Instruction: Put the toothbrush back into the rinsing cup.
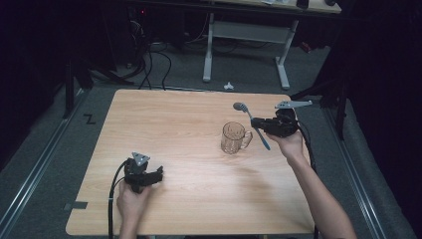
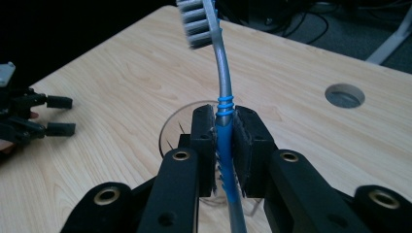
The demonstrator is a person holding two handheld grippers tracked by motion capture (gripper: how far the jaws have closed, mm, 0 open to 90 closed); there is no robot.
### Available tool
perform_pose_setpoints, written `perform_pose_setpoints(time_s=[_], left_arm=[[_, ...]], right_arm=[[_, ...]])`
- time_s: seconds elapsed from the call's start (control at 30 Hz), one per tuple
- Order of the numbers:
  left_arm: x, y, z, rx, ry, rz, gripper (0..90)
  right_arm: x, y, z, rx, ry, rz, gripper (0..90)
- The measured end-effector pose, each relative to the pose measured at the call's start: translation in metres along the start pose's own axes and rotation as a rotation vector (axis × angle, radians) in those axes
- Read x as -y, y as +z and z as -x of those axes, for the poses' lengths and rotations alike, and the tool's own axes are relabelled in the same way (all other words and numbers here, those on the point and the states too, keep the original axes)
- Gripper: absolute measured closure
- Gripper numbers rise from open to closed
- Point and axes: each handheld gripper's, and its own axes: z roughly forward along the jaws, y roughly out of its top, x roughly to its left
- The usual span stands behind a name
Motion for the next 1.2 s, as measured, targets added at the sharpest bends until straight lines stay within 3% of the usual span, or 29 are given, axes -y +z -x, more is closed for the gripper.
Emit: perform_pose_setpoints(time_s=[0.4, 1.2], left_arm=[[0.000, 0.000, 0.000, 0.000, 0.000, 0.000, 19.7], [0.000, 0.000, 0.000, -0.001, 0.000, 0.000, 19.7]], right_arm=[[-0.012, 0.007, -0.002, -0.019, -0.007, 0.102, 79.8], [-0.028, 0.032, 0.001, -0.021, -0.011, 0.129, 79.8]])
